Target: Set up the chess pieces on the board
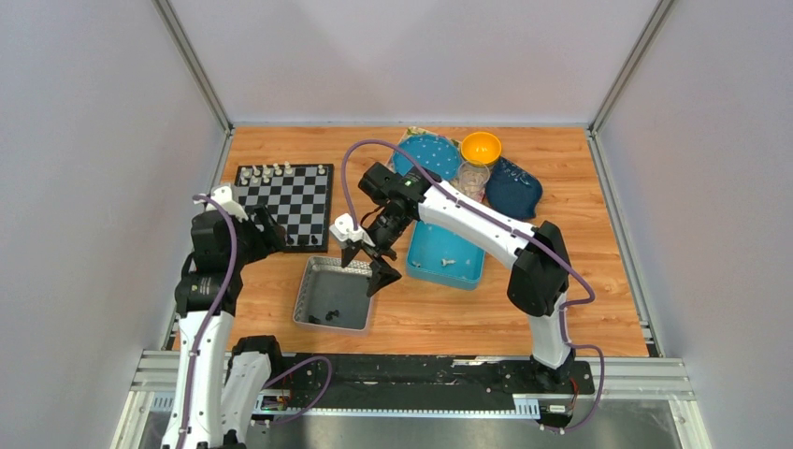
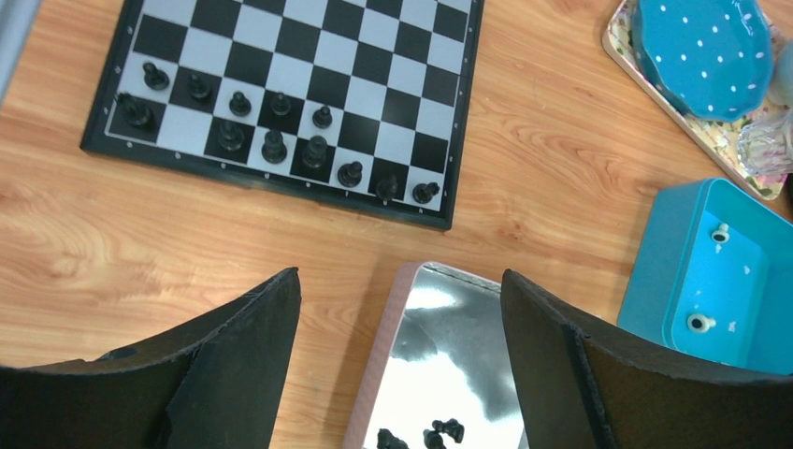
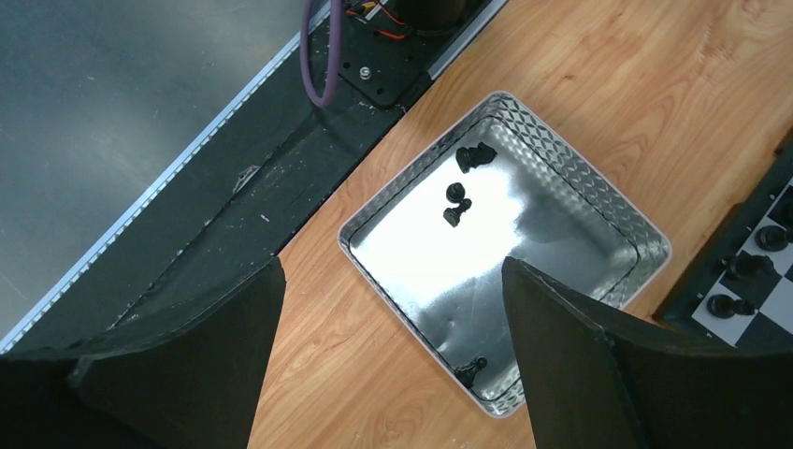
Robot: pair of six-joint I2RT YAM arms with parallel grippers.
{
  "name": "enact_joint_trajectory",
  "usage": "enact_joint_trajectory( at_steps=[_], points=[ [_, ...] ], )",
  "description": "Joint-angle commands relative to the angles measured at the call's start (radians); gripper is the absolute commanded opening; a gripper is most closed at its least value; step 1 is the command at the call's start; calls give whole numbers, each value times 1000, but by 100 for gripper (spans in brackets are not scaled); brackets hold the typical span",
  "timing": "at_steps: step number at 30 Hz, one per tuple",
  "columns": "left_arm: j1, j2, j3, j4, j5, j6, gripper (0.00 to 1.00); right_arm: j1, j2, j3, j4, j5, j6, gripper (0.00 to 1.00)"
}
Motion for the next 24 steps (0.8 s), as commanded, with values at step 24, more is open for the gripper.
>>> enact_joint_trajectory(
  at_steps=[24],
  points=[
    [3,-286,-215,-189,-48,-155,89,133,211,126,61,208,-193,86]
  ],
)
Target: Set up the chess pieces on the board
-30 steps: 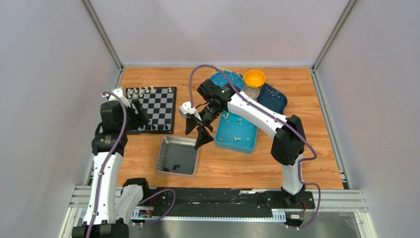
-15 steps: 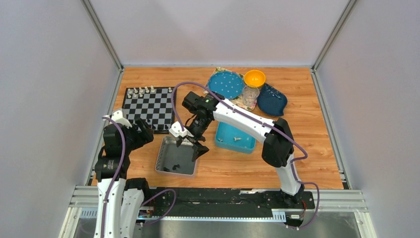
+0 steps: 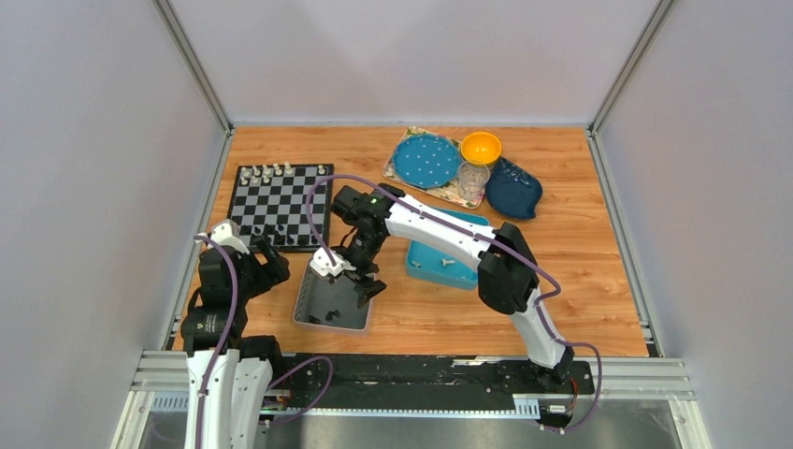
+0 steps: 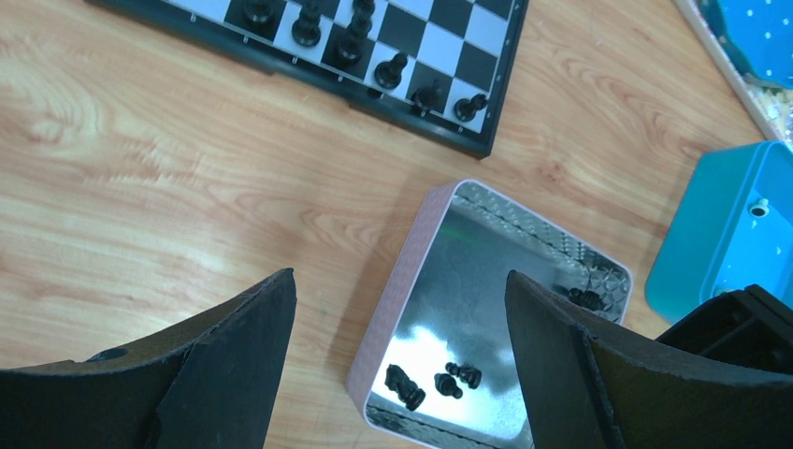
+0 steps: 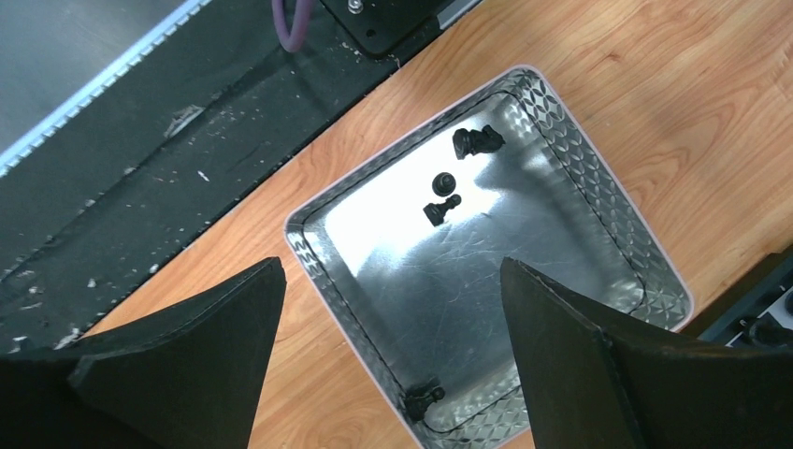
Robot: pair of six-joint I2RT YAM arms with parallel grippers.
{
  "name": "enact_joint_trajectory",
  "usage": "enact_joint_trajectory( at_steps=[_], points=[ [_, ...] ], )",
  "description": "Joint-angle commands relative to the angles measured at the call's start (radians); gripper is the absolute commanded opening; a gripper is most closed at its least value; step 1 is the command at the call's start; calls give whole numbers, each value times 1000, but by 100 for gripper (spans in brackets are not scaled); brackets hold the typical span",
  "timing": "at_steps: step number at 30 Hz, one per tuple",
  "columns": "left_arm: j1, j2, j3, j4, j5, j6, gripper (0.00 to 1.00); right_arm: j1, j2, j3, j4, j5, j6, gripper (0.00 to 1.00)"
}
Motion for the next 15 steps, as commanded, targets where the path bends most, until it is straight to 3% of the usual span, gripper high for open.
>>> enact_joint_trajectory(
  at_steps=[1,12,15],
  points=[
    [5,-25,-39,-16,2,-62,89,19,31,-1,114,41,-12,84],
    [5,-65,-112,-18,35,-144,87,56,134,18,198,105,74,55],
    [5,-79,-114,-30,15,-157,86,68,134,-4,241,131,150,51]
  ],
)
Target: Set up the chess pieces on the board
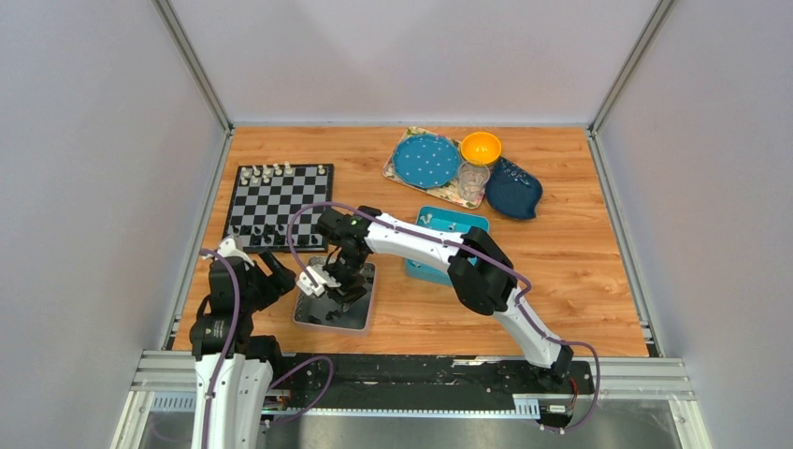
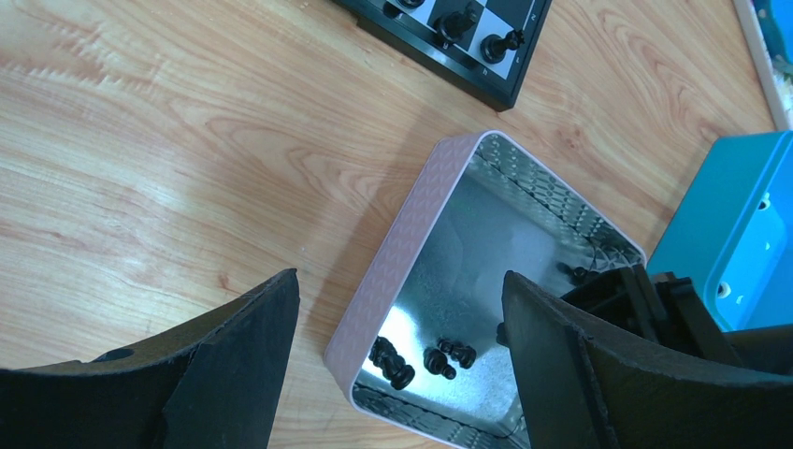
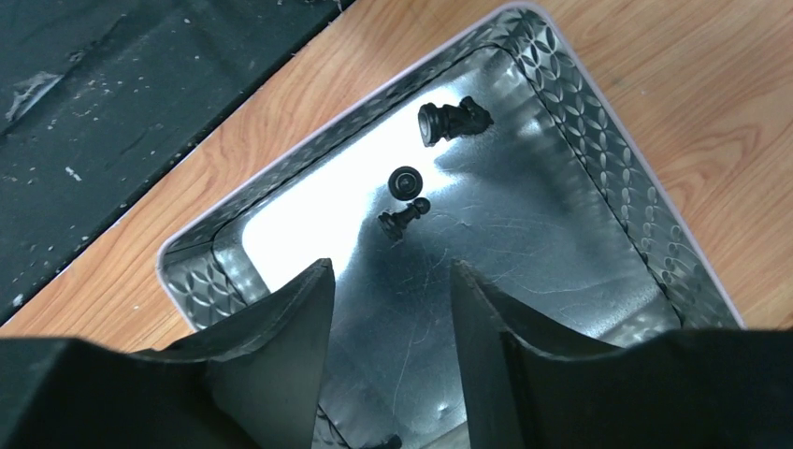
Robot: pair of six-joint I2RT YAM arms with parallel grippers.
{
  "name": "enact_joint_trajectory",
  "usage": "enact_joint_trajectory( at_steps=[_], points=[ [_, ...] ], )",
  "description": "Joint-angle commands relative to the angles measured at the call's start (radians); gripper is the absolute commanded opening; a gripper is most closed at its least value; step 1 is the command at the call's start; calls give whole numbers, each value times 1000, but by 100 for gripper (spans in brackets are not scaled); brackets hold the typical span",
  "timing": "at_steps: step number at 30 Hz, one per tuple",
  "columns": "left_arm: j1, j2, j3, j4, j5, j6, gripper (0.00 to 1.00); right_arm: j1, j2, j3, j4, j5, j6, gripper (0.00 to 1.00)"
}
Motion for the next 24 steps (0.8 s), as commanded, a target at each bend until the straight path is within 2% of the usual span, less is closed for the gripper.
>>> enact_joint_trajectory(
  at_steps=[1,24],
  points=[
    [3,-25,2,-9,-22,-45,86,19,-5,-10,95,35,122,51],
    [3,-97,16,-51,-62,-91,84,70,-54,-205,393,205,482,49]
  ],
)
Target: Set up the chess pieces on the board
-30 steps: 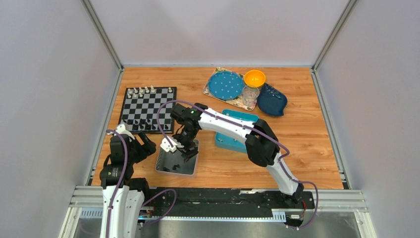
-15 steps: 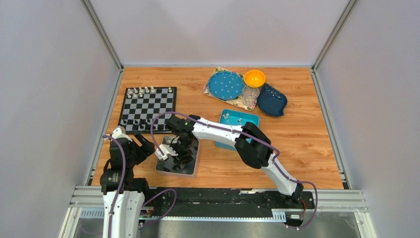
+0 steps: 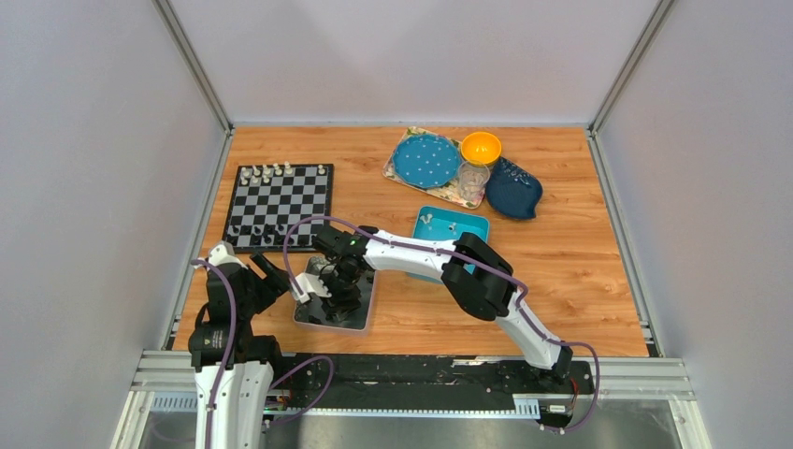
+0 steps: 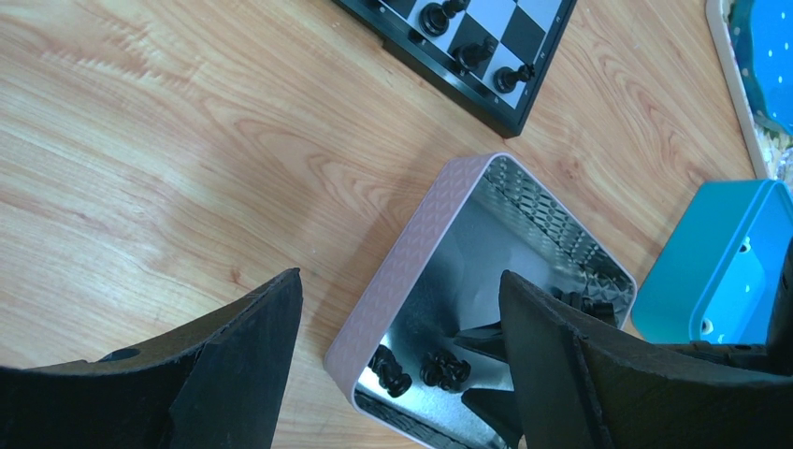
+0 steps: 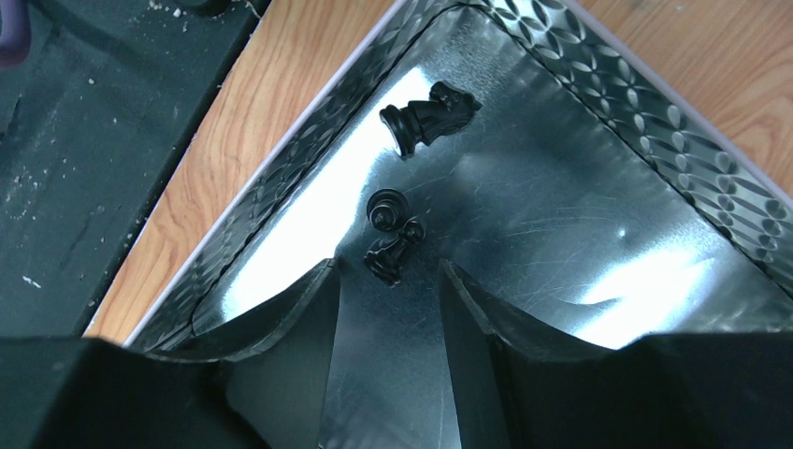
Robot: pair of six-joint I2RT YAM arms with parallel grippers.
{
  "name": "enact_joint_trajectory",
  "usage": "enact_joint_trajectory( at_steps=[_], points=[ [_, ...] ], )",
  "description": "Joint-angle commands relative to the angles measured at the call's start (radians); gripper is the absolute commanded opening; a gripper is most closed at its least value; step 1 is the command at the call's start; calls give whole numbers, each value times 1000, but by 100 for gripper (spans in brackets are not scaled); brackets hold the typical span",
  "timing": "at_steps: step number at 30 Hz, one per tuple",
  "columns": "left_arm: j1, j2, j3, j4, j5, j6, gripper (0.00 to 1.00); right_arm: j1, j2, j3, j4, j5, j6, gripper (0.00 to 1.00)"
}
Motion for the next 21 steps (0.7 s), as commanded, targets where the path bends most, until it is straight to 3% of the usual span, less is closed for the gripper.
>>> enact_joint_trajectory(
  at_steps=[1,9,21],
  points=[
    [3,-17,16,-16,8,-16,84,14,-39,-33,94,76,101,49],
    [3,-25,16,-19,9,-22,83,16,-51,-63,121,126,136,35],
    [3,-37,-10,-4,43,-39,83,3,-71,-76,126,211,165,34]
  ],
)
